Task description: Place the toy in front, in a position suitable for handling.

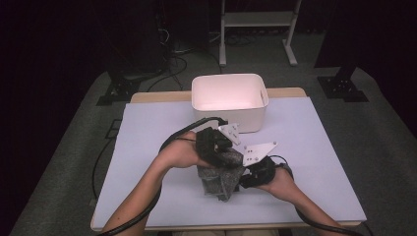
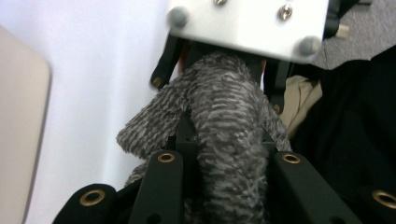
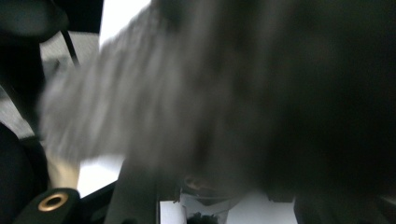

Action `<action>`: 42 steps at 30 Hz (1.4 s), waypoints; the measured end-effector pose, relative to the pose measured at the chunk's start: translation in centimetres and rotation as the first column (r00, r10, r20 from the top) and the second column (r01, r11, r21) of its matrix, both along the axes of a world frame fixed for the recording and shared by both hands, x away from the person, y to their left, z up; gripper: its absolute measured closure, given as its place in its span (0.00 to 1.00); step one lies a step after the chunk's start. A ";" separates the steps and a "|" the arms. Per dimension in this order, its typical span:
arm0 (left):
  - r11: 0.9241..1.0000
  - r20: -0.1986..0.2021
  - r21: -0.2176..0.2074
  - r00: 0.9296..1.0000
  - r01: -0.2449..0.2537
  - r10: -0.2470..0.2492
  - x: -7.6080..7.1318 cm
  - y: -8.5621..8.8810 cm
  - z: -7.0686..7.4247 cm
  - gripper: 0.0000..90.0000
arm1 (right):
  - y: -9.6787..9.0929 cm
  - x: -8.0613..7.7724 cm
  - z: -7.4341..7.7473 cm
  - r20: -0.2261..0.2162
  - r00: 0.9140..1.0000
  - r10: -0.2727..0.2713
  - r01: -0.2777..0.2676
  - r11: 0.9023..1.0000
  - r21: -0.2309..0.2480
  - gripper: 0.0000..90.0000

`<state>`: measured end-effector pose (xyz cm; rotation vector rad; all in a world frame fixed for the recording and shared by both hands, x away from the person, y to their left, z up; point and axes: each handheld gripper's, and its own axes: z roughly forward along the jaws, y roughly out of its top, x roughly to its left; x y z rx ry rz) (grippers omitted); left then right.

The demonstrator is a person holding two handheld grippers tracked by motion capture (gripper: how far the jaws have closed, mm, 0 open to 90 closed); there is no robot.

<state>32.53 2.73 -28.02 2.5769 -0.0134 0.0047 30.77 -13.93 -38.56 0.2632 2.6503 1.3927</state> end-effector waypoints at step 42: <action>1.000 -0.097 -0.004 0.995 -0.022 0.021 1.0 0.2 -3.8 0.80 | -11.0 -1.4 -3.4 -0.151 0.987 -0.054 0.056 0.998 0.006 0.65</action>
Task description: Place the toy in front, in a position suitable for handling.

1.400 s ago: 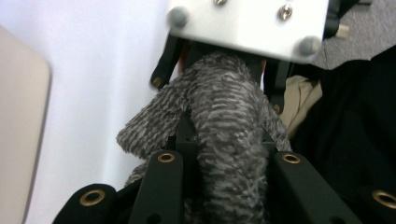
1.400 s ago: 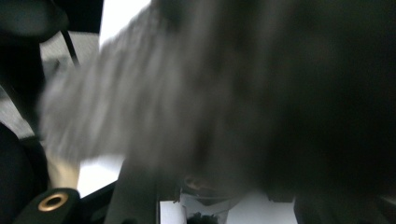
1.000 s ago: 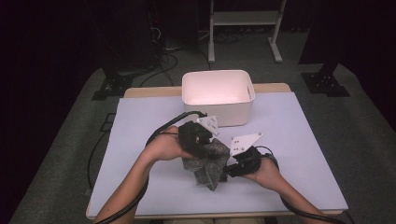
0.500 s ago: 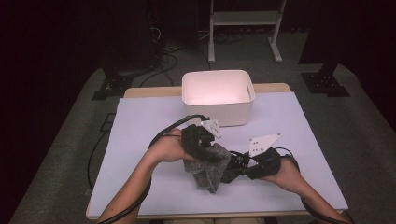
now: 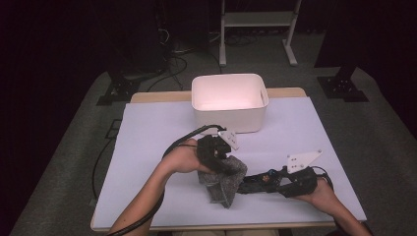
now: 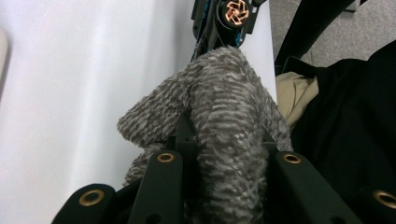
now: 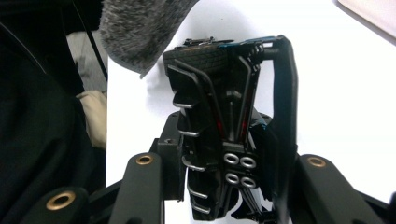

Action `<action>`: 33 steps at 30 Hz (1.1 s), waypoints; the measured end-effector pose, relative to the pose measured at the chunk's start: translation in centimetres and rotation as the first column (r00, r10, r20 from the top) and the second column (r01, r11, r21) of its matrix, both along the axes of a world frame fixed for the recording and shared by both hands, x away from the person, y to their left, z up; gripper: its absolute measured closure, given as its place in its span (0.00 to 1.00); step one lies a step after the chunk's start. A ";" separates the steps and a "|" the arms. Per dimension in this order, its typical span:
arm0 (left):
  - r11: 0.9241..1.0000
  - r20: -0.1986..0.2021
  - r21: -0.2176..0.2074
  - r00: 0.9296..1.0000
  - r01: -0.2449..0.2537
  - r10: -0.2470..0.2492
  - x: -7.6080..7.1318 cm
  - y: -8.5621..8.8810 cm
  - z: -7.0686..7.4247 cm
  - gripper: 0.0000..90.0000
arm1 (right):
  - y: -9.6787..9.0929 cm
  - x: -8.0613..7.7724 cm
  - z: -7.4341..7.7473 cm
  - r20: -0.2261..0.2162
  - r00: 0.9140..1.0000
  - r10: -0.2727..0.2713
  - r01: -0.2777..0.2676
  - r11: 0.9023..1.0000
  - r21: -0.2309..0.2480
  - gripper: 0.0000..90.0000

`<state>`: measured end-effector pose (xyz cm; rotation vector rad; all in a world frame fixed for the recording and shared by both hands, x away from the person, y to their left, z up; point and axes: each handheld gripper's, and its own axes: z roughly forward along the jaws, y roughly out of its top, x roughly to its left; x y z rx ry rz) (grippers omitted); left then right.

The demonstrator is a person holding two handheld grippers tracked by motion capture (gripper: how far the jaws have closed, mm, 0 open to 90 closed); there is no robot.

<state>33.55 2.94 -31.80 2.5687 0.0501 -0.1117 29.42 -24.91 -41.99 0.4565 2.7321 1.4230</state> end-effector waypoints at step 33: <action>1.000 -0.013 0.010 1.000 0.013 -0.013 0.1 -0.5 -0.6 0.80 | -2.2 -0.9 -2.7 -0.003 0.998 -0.056 0.055 0.993 -0.103 0.55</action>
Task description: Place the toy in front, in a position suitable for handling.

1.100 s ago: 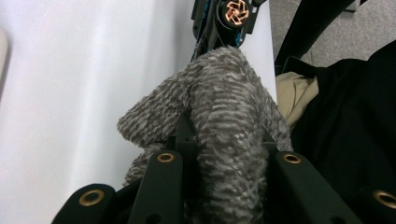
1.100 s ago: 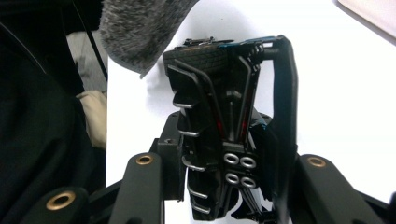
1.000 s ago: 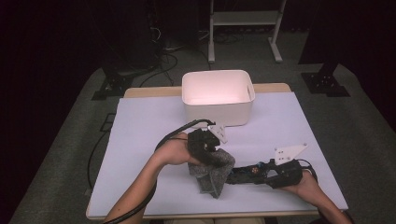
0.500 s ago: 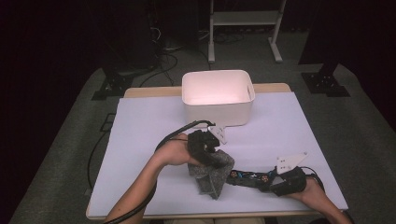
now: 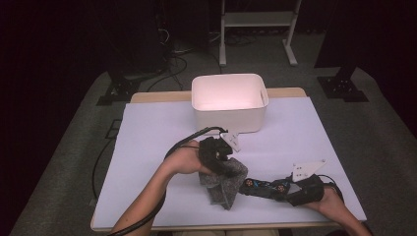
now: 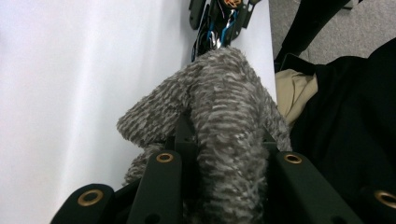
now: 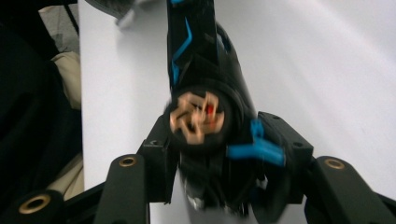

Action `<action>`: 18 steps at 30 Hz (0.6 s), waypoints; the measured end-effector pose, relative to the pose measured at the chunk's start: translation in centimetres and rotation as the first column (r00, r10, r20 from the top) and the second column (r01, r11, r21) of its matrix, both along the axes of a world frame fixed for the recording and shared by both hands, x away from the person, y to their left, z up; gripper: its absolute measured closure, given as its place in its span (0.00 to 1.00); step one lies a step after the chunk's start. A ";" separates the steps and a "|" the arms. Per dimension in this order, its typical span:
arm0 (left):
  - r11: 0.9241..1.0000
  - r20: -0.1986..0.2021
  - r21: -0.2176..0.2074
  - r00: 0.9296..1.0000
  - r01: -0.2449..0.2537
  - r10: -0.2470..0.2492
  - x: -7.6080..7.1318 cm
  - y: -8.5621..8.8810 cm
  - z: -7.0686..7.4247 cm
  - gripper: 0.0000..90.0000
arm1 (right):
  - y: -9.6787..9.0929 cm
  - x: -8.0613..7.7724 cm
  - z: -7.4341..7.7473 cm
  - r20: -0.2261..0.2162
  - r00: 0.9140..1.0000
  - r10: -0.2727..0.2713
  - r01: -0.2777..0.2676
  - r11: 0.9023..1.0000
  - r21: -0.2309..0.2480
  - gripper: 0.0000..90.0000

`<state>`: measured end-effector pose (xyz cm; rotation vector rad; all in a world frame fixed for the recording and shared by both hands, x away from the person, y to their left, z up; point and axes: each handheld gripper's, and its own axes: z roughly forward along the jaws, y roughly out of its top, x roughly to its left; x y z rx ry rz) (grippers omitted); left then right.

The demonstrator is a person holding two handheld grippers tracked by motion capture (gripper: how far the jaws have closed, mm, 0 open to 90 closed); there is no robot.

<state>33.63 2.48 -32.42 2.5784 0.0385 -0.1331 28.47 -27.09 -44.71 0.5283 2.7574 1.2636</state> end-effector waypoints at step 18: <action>0.999 -0.005 -0.022 0.999 -0.044 0.044 0.1 2.6 0.1 0.80 | 4.3 1.3 1.1 0.035 0.994 0.103 -0.100 0.992 -0.078 0.62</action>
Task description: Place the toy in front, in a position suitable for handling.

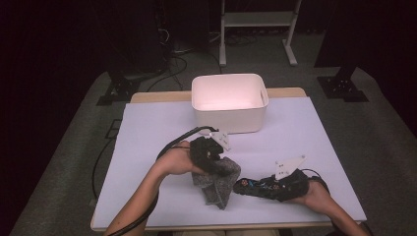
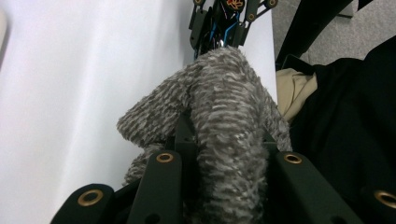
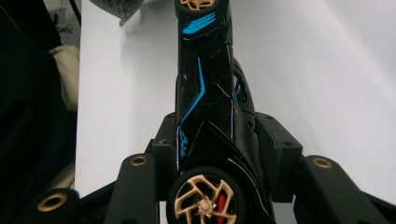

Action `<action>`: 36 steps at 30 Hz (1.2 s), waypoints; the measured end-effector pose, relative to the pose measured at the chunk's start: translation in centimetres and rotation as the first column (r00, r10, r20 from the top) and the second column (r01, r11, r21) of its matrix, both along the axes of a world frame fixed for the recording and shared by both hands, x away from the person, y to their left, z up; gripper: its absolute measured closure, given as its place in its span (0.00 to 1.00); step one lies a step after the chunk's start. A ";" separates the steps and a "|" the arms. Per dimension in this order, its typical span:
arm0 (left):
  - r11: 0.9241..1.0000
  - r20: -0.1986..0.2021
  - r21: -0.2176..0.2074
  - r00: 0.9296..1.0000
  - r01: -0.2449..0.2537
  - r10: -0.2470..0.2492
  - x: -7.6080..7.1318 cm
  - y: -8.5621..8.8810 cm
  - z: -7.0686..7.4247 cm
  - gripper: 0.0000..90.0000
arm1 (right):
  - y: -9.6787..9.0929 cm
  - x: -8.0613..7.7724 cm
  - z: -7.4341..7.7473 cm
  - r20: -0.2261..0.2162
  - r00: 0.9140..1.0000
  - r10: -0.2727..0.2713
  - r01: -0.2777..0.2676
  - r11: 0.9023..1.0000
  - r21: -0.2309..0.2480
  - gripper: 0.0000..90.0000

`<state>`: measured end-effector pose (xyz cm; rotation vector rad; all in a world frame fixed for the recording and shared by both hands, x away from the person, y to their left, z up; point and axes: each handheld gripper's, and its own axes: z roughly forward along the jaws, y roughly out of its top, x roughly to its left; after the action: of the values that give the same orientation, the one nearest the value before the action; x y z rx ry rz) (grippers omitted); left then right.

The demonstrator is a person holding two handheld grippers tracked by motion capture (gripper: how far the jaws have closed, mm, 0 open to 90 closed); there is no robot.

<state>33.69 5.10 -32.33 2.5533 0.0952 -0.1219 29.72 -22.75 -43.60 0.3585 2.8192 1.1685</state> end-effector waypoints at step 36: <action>0.998 -0.016 0.062 1.000 0.011 -0.010 0.1 -1.1 -3.8 0.80 | 6.5 2.0 -0.4 -0.012 0.998 0.056 -0.055 0.995 0.082 0.59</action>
<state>33.83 3.97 -36.16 2.6153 0.0926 -0.1455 31.68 -16.27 -44.02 0.2970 2.8164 1.3007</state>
